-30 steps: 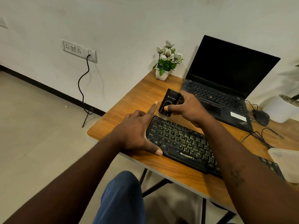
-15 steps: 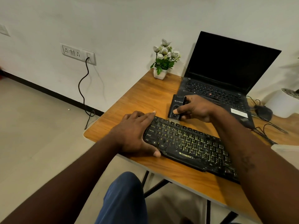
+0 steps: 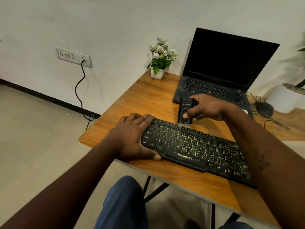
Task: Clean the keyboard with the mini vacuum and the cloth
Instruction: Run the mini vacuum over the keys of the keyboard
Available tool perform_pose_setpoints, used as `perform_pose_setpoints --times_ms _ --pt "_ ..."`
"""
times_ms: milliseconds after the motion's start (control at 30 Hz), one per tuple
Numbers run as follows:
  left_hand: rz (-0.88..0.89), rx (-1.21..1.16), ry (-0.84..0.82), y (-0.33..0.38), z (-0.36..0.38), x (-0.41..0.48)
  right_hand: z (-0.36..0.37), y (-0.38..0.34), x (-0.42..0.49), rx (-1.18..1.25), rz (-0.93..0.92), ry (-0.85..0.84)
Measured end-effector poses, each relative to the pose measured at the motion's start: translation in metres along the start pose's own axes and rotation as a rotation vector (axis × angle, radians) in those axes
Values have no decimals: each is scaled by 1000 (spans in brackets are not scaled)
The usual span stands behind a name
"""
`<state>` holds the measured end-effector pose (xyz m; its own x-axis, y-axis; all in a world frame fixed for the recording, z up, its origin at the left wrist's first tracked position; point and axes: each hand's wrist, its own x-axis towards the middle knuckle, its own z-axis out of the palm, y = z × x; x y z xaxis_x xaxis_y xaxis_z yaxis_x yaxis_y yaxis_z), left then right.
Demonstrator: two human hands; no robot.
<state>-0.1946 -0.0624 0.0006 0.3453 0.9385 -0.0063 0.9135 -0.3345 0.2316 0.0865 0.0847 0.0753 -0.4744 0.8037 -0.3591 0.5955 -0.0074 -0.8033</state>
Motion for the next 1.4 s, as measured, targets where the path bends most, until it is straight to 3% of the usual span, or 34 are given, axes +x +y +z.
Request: perform_pose_setpoints --times_ms 267,467,600,833,967,1067,1300,1400 --pt "-16 -46 16 3 -4 -1 66 -20 23 228 -192 148" --pt "-21 -53 7 -2 -1 1 15 -4 -1 31 -40 49" --pt "-21 -44 12 0 -1 1 3 6 -6 58 5 57" --pt "-41 -72 -17 2 -4 -2 72 -27 17 223 -168 154" --pt "-55 -92 -7 3 -5 -1 70 -30 17 185 -228 194" --pt "-49 -100 -5 3 -5 -1 50 -32 11 72 -265 202" --pt "-48 -97 29 0 1 1 56 -54 7 -525 -418 162" --pt "-40 -87 44 0 1 1 62 -60 8 -622 -481 106"
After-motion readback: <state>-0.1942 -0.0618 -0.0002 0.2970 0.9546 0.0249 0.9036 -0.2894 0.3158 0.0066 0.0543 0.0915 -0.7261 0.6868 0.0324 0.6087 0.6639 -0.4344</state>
